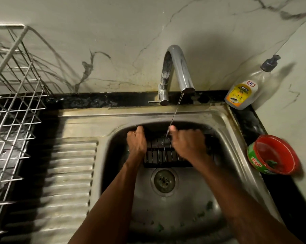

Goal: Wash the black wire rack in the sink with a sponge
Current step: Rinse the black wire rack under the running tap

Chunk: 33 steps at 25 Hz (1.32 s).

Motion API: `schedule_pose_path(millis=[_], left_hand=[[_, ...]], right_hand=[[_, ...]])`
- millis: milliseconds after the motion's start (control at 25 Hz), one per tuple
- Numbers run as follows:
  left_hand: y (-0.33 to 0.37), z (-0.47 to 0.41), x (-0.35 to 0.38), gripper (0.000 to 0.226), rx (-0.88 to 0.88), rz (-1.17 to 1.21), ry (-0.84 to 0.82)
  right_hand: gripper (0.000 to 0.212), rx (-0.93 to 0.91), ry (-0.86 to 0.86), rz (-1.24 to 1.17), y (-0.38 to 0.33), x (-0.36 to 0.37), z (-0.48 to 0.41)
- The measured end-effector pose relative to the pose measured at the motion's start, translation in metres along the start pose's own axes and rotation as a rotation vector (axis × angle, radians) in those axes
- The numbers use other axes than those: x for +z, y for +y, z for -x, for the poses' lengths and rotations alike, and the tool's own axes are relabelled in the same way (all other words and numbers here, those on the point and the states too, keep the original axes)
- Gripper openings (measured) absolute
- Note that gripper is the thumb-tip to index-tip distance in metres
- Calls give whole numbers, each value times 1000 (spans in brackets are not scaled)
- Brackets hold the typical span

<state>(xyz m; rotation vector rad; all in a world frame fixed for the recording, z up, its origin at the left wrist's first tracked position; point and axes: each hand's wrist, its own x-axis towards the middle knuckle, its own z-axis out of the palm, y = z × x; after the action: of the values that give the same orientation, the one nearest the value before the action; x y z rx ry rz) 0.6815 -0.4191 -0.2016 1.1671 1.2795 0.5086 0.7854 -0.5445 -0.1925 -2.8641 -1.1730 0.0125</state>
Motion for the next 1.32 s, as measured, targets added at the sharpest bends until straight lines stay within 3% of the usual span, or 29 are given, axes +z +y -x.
schedule_pose_path(millis=[120, 280, 400, 480, 600, 680, 800, 880, 1000, 1120, 1240, 1320], left_hand=[[3, 1, 1, 30, -18, 6, -6], [3, -5, -7, 39, 61, -115, -59], [3, -9, -10, 35, 58, -87, -26], [7, -6, -8, 35, 25, -22, 6], [7, 1, -5, 34, 11, -36, -15], [3, -5, -3, 35, 23, -32, -21], [-4, -12, -5, 31, 34, -19, -51], [-9, -17, -6, 32, -55, 103, -77], [-11, -15, -9, 26, 17, -27, 8], [-8, -11, -7, 29, 34, -156, 15], [-12, -15, -8, 34, 36, -170, -8], [-12, -18, -13, 32, 33, -202, -54]], right_hand=[[79, 166, 6, 51, 9, 1, -3], [45, -123, -3, 53, -92, 2, 6], [49, -226, -24, 22, -79, -2, -3], [69, -87, -80, 12, -30, -9, -4], [76, 171, -19, 56, 11, -16, 1], [68, 99, 6, 40, -17, -10, 1], [41, -178, 18, -10, -84, 5, 6], [43, -249, 0, -28, -80, 3, 2], [76, -45, -32, -22, -20, -2, -1], [74, 92, -19, 34, -10, -5, 1], [51, -140, -6, -31, -75, -1, 7], [49, -237, -7, -83, -86, 0, 9]])
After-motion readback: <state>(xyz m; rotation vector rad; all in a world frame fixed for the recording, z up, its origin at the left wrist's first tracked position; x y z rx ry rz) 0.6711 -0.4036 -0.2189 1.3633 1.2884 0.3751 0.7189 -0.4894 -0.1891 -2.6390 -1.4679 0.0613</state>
